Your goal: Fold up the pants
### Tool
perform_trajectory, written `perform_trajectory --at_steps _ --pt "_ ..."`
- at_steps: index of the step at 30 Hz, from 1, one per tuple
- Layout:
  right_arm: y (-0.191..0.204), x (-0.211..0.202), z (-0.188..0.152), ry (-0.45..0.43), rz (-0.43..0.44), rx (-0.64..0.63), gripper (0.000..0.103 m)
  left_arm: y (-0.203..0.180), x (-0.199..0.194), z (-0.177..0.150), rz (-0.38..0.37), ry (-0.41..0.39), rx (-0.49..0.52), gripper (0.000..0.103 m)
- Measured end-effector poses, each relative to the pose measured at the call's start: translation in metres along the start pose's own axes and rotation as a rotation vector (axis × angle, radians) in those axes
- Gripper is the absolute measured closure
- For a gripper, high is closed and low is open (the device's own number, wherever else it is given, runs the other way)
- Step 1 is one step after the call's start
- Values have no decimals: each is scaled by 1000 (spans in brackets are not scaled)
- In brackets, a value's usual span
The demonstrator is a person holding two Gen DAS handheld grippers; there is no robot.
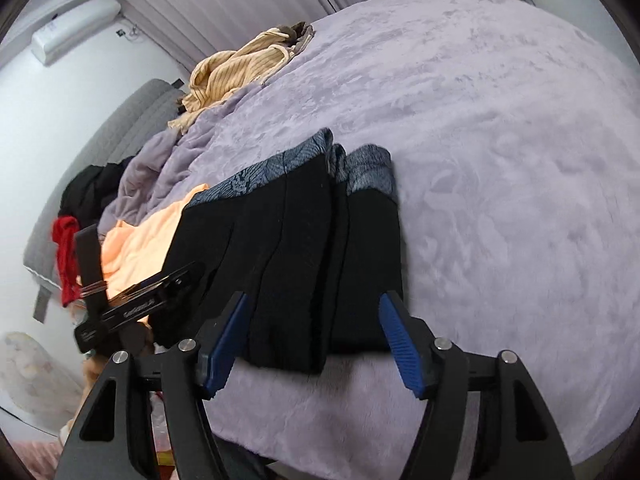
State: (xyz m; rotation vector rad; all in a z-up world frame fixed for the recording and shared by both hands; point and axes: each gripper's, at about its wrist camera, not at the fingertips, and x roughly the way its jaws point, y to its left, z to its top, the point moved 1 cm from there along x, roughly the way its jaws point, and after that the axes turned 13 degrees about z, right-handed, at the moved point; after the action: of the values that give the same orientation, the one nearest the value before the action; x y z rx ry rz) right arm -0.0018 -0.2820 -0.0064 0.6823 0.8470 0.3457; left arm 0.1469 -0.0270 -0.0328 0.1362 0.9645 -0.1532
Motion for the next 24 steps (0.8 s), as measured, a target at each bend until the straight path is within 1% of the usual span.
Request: perform_trajectory --at_steps 2,4,7,8,9,11,13,14,16,17,19,21,22,24 --pt "-10 -4 -13 8 62 76 33 0 0 0 2 -2 -4 0" --pt "-20 -2 -22 16 128 143 37 -2 1 0 8 -2 -6 0" --pt "-30 8 -22 3 184 200 50 -3 0 0 21 7 -17 0" --pt "-30 13 -20 7 220 213 67 -3 -1 0 27 14 -21 0" --pt "-28 18 -19 16 250 225 79 -3 -1 0 38 19 -23 0" --pt "-16 18 -12 5 247 181 82 -4 -3 0 54 22 -15 0" --pt "-2 14 -5 -3 210 106 83 -5 -5 -1 67 14 -8 0" --pt "2 13 -1 0 164 75 83 -6 -5 -1 72 12 -6 0" --pt "2 16 0 16 34 33 83 -8 -5 -1 81 8 -1 0" --pt "-2 18 -1 28 12 38 83 -9 -5 -1 85 6 4 0" --pt "-15 14 -5 17 72 107 83 -10 -7 -2 92 -1 12 0" --pt "-22 9 -6 20 102 147 83 -9 -7 -2 91 -3 15 0" --pt "-23 5 -6 25 98 147 83 -9 -7 -2 90 -3 15 0" --pt "-16 1 -5 34 43 105 82 -9 -7 -2 91 -3 13 0"
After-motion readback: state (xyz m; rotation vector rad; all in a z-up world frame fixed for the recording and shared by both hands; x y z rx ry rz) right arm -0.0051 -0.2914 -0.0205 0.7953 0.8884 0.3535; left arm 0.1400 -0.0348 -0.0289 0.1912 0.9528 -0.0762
